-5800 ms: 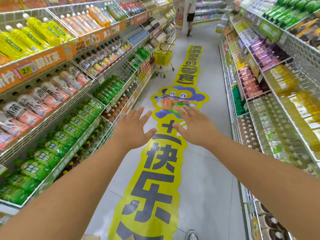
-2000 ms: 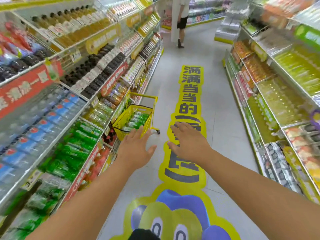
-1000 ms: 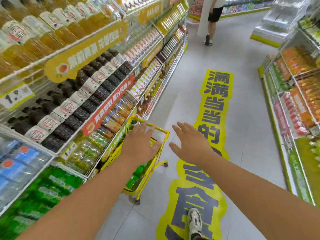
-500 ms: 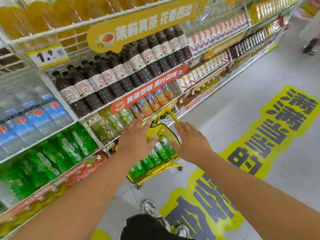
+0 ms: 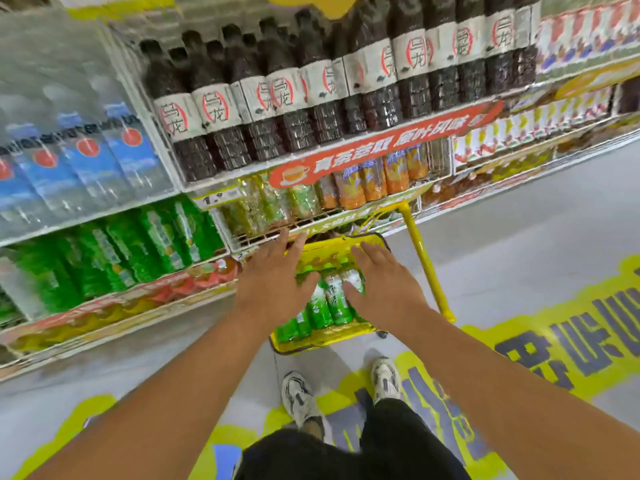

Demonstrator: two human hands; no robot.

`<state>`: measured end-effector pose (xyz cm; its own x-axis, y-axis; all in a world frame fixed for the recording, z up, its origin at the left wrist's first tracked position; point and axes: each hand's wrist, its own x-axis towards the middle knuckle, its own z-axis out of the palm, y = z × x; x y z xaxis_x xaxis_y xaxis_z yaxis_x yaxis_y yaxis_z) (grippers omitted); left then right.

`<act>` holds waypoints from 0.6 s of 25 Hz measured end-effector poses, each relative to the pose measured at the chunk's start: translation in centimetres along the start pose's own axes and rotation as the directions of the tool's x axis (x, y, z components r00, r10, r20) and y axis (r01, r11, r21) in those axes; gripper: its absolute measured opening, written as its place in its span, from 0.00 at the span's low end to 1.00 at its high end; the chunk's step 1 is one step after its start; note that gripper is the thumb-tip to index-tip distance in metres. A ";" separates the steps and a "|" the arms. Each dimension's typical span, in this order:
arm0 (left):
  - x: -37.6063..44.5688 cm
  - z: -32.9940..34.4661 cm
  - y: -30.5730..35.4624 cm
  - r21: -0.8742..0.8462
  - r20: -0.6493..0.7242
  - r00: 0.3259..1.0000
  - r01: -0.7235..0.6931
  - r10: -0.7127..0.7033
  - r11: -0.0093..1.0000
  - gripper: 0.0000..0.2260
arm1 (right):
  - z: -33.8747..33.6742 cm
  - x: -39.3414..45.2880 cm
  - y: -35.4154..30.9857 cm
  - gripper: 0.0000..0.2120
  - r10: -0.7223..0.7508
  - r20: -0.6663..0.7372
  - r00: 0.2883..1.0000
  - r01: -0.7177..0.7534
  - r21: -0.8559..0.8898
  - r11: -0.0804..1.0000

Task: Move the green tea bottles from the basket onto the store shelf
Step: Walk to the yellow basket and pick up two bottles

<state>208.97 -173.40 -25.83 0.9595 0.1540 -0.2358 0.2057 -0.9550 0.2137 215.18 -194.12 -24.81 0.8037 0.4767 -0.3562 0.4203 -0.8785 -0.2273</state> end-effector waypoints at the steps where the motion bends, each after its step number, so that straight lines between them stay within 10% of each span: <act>1: 0.4 1.5 -0.2 0.005 0.005 0.999 0.034 -0.034 0.999 0.35 | 1.0 1.2 0.3 0.36 -0.020 0.018 1.000 0.020 0.005 1.000; 15: 3.7 24.8 -1.8 -0.154 0.109 0.838 0.545 -0.534 0.824 0.36 | 21.8 13.6 6.2 0.35 -0.147 0.218 0.965 0.121 0.131 0.984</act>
<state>207.42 -177.41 -50.61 0.6733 0.6117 -0.4152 0.7223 -0.6640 0.1931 219.58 -192.36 -50.85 0.6219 0.5966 -0.5074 0.4553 -0.8025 -0.3855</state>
